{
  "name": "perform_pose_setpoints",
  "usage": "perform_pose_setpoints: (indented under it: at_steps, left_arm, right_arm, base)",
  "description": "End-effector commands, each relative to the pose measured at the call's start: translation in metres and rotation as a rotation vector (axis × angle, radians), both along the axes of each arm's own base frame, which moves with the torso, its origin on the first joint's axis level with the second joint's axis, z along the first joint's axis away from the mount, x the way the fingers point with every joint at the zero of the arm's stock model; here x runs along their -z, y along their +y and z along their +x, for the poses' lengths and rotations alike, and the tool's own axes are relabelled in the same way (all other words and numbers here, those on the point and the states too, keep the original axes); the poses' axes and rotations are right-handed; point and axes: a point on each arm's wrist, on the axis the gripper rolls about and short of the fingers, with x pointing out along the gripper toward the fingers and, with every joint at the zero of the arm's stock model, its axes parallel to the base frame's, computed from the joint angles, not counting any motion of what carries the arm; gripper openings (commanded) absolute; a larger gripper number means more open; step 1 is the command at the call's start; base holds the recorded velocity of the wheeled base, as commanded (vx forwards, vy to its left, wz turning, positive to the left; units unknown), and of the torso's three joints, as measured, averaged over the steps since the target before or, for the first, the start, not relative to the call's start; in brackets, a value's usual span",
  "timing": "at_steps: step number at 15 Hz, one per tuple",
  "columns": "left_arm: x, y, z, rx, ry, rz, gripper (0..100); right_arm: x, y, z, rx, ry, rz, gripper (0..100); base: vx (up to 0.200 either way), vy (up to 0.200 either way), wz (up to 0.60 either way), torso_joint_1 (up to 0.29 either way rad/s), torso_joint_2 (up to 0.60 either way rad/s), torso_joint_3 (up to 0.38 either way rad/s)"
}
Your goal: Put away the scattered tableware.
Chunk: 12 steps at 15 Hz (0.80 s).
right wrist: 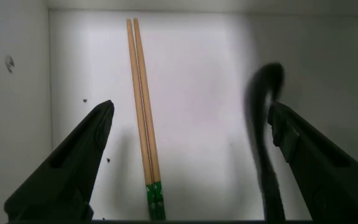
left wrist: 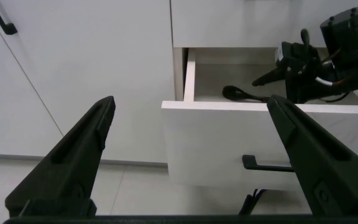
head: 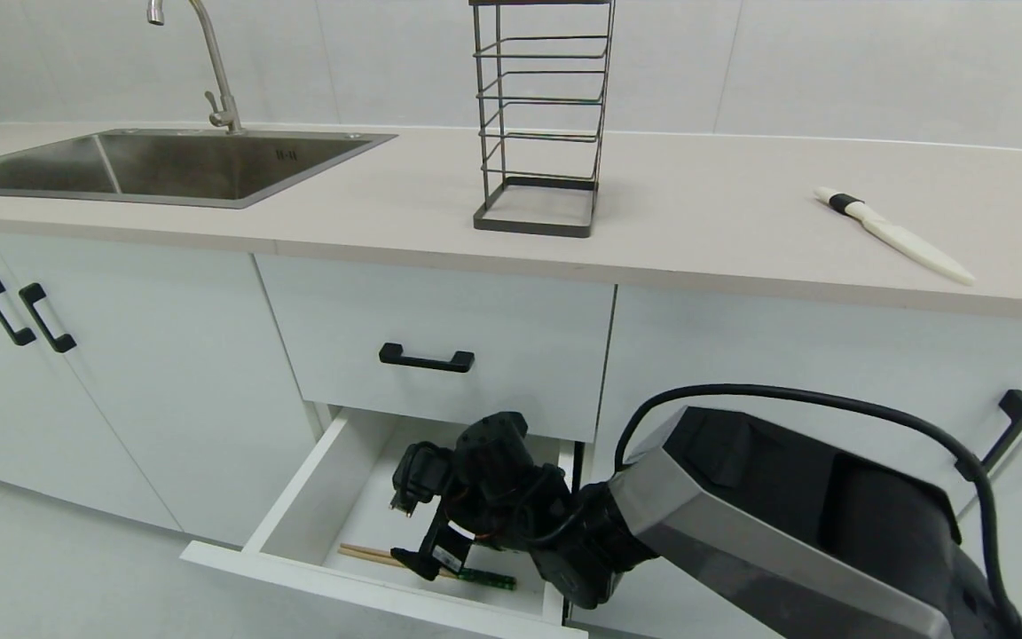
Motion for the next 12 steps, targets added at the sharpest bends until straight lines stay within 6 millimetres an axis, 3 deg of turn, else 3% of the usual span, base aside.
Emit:
perform_pose_setpoints:
  at_steps: [1,4,6,8,10,11,12]
  left_arm:
    - [0.000,0.000,0.000,0.000,0.001,0.000,100]
    - [0.000,0.000,0.000,0.000,0.001,0.000,100]
    - [0.000,0.000,0.000,0.000,0.001,0.000,100]
    - [0.000,0.000,0.000,0.000,-0.001,0.000,100]
    - [0.000,0.000,0.000,0.000,0.001,0.000,100]
    - [0.000,0.000,0.000,0.000,0.001,0.000,100]
    - [0.000,0.000,0.000,0.000,0.001,0.000,100]
  right_arm:
    - [-0.036,0.002,-0.002,-0.014,-0.065,0.064,100]
    - [-0.062,-0.002,-0.020,-0.037,-0.093,0.101,100]
    - [-0.078,-0.017,-0.040,-0.043,-0.112,0.139,100]
    - [-0.106,-0.023,-0.060,-0.045,-0.097,0.211,100]
    - [-0.138,-0.043,-0.086,-0.058,-0.103,0.263,100]
    - [-0.148,-0.061,-0.107,-0.064,-0.114,0.269,100]
    - [-0.149,-0.072,-0.114,-0.063,-0.116,0.268,100]
  base:
    - [0.000,0.000,0.00,0.000,0.00,0.000]
    - [0.000,0.000,0.00,0.000,0.00,0.000]
    - [0.000,0.000,0.00,0.000,0.00,0.000]
    - [0.000,0.000,0.00,0.000,0.00,0.000]
    - [0.000,0.000,0.00,0.000,0.00,0.000]
    - [0.000,0.000,0.00,0.000,0.00,0.000]
    - [0.000,0.000,0.00,0.000,0.00,0.000]
